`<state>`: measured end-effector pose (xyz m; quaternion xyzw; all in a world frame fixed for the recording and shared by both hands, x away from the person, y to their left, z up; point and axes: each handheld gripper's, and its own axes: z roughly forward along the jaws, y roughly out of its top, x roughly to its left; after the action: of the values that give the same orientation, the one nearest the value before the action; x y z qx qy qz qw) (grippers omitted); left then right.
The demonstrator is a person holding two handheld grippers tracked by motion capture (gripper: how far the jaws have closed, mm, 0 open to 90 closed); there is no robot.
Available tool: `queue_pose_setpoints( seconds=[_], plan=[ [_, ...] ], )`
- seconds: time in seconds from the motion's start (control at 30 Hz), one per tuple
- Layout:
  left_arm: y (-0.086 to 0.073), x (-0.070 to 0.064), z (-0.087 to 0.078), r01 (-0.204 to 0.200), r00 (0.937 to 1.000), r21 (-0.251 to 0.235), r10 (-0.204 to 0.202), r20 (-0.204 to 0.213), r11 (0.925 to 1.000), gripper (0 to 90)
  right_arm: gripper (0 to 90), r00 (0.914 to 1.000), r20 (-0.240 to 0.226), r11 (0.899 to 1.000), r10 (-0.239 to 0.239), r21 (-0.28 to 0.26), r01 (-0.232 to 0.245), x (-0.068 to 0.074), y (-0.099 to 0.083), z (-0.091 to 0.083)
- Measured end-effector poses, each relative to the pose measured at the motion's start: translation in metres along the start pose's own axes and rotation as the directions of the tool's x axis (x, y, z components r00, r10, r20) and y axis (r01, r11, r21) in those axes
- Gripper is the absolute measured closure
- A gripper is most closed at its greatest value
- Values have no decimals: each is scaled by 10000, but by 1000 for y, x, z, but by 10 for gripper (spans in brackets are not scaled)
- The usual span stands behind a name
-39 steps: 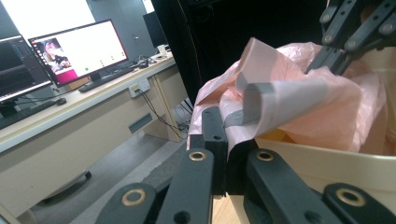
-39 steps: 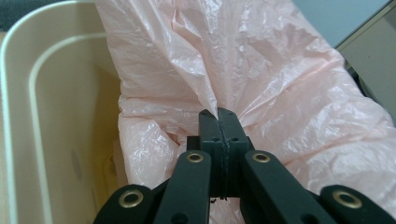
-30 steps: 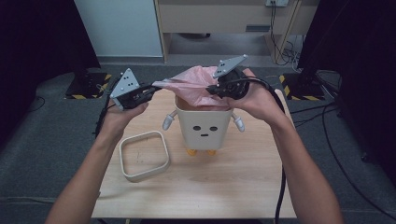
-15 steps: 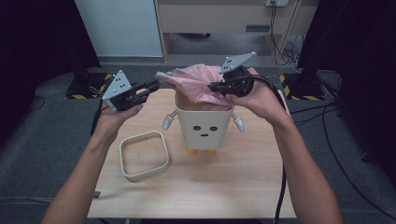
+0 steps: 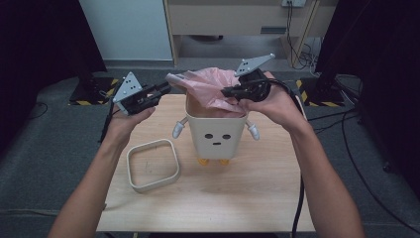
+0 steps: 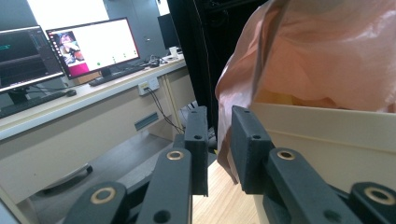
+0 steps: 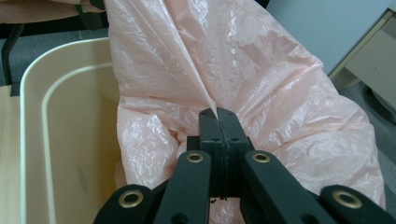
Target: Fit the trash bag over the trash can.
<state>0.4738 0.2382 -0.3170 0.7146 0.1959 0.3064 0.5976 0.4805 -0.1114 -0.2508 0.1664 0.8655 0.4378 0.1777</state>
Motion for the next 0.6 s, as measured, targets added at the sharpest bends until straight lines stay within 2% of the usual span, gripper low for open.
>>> queue_pose_setpoints(
  seconds=[0.13, 0.2, 0.27, 0.43, 0.6],
  plan=[
    [1, -1, 2, 67, 10000, -123, -67, 31, 9999, 754, 900, 10000, 5, 10000, 5, 45, -5, 0, 0, 0],
    [2, -4, 2, -106, 9999, -104, 107, 100, 9999, 748, 900, 10000, 28, 10000, 54, 3, -54, -1, 0, 0],
    [2, -5, 1, -112, 9999, -93, 113, 113, 9999, 748, 900, 10000, 53, 10000, 59, 38, -59, -1, 0, -1],
    [9, -4, -10, -172, 9998, -447, 175, 57, 9989, 766, 900, 10000, 42, 9999, 88, 68, -88, -2, 0, 0],
    [14, -2, -20, -321, 9993, -704, 335, 180, 9970, 795, 900, 9999, 52, 9999, 105, 55, -105, -3, 0, 0]
  ],
)
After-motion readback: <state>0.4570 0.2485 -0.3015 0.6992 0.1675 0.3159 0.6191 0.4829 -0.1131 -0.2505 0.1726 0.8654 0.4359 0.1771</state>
